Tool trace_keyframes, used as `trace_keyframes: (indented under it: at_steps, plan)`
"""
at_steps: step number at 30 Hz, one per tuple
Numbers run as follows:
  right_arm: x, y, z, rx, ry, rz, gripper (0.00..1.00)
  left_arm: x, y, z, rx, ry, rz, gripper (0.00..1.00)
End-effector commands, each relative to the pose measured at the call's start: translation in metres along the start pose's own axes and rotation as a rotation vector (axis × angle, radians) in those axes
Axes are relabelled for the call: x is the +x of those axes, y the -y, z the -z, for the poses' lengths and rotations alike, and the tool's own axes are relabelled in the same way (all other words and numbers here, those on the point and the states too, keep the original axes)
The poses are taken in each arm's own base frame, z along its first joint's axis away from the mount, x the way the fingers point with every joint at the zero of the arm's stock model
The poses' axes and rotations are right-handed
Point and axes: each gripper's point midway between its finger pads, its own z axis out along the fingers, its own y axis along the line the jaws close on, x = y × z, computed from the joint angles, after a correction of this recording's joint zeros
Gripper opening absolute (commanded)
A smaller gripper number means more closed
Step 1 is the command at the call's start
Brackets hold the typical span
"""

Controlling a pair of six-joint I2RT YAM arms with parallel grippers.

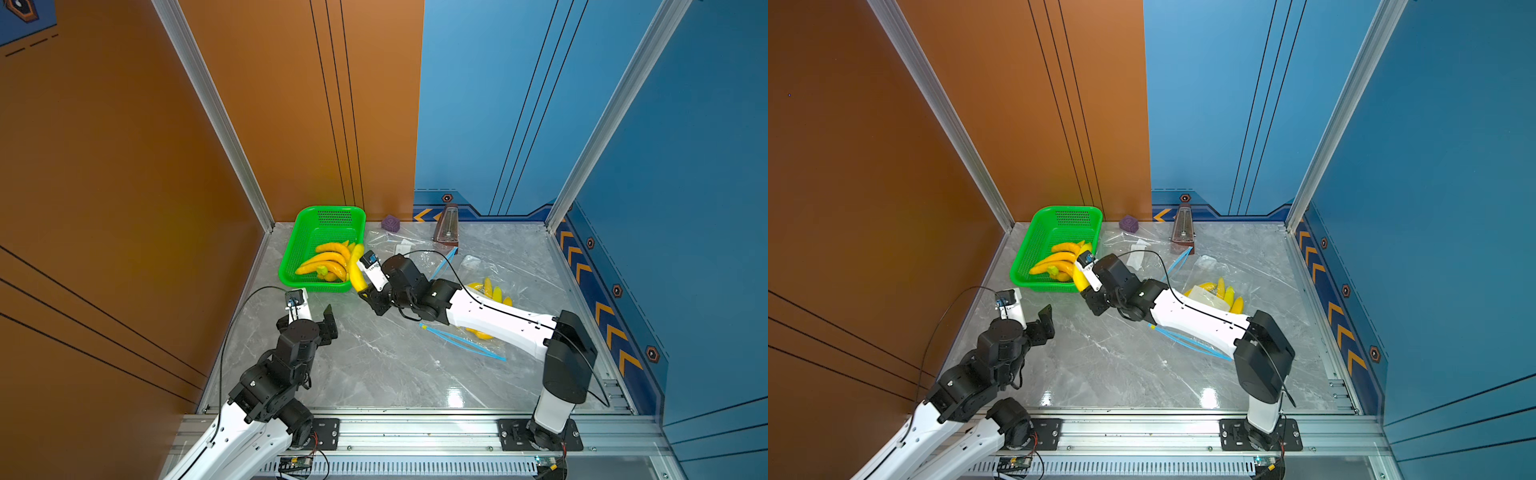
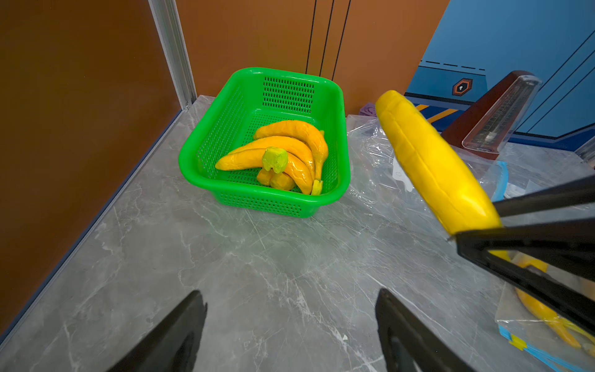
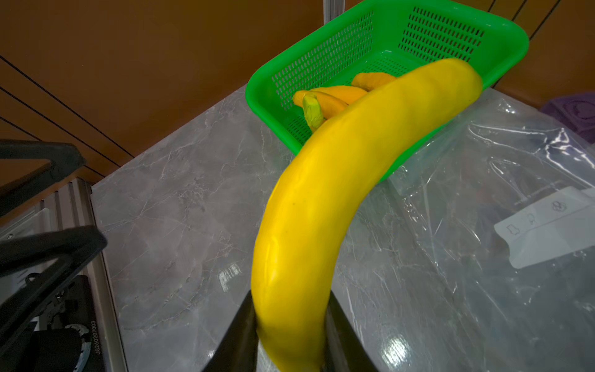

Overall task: Open the zip-top bag and take out the banana
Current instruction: Place the banana in the basket.

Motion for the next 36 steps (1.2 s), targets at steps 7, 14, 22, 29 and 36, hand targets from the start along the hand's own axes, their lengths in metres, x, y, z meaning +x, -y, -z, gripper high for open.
trace_keyframes:
  at_steps: [7, 14, 22, 29, 36]
  plan:
    - [-0.022, 0.023, -0.092, -0.09, -0.065, 0.151, 0.23, 0.011, -0.019, 0.001, -0.052, -0.002, 0.038, 0.85]
    - [-0.022, 0.045, -0.143, -0.081, -0.055, 0.16, 0.26, 0.012, -0.018, 0.001, -0.049, -0.005, 0.042, 0.85]
    - [-0.011, 0.063, -0.184, -0.052, -0.024, 0.101, 0.29, 0.011, -0.021, 0.001, -0.062, 0.002, 0.045, 0.85]
    - [-0.005, 0.075, -0.189, 0.01, -0.033, 0.071, 0.5, 0.009, -0.024, 0.002, -0.071, 0.009, 0.049, 0.85]
    - [-0.05, 0.069, -0.145, 0.041, 0.028, 0.05, 0.62, 0.011, -0.024, -0.001, -0.078, -0.001, 0.047, 0.85]
